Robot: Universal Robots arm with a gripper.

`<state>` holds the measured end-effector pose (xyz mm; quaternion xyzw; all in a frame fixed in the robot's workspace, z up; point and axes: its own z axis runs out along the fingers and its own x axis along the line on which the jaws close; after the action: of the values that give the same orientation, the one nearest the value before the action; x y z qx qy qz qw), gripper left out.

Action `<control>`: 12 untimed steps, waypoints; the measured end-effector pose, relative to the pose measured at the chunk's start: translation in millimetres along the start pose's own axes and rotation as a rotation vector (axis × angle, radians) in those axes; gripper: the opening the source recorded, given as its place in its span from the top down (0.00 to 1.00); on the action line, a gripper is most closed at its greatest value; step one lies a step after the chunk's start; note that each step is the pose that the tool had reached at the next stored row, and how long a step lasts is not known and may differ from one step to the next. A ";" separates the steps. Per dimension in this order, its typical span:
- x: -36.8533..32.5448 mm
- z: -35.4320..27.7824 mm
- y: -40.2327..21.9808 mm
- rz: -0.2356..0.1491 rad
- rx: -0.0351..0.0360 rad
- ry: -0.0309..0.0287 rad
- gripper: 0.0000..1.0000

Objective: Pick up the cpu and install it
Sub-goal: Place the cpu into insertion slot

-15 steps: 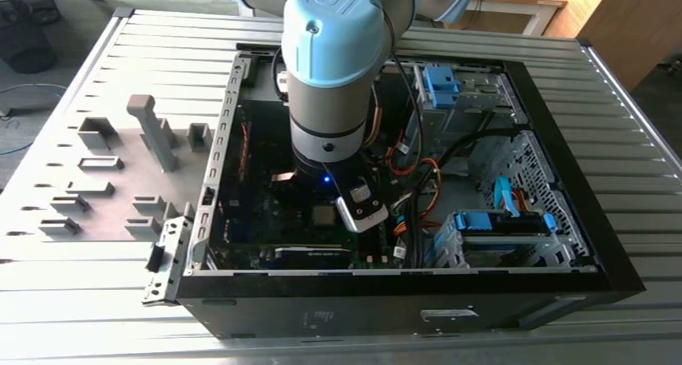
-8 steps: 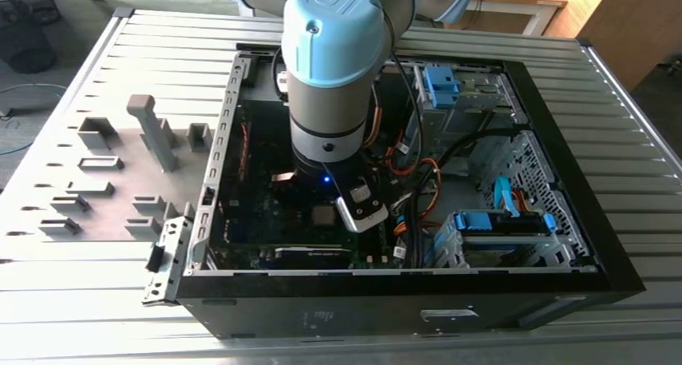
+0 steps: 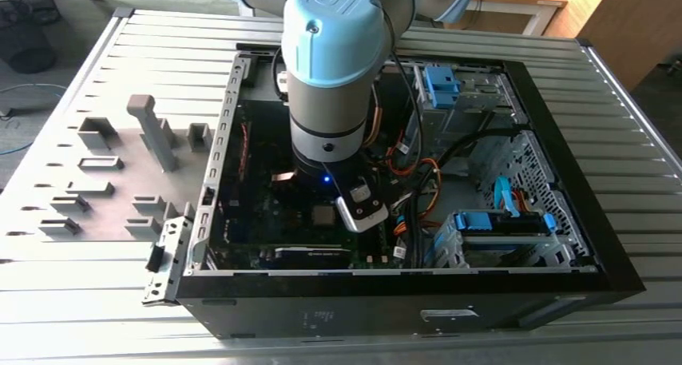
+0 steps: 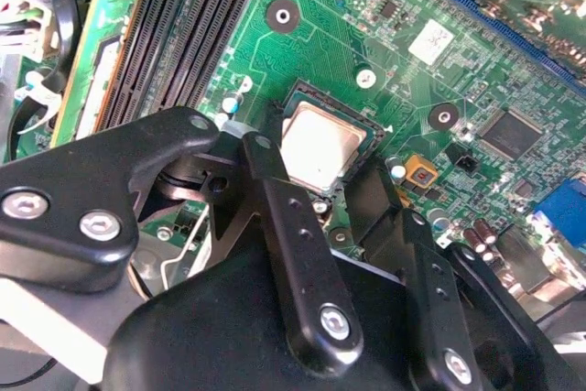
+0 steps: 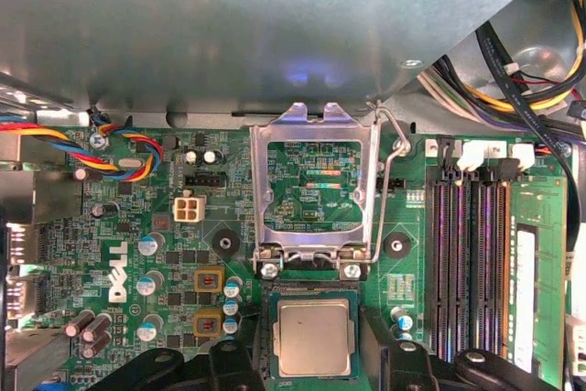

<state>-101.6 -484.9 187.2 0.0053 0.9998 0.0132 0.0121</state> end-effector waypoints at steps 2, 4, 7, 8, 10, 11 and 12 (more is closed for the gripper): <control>0.0 -2.4 0.0 0.000 0.0010 0.0004 0.48; -0.1 -3.6 0.0 0.000 0.0008 0.0005 0.48; 0.0 -3.8 0.0 0.000 0.0009 0.0005 0.48; 0.0 -3.7 0.0 0.000 0.0008 0.0005 0.48; 0.0 -3.8 0.0 0.000 0.0008 0.0005 0.48; 0.0 -3.8 0.0 0.000 0.0008 0.0005 0.48; 0.0 -3.8 0.0 0.000 0.0008 0.0005 0.48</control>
<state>-101.7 -485.0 190.9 0.0053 0.9998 0.0128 0.0119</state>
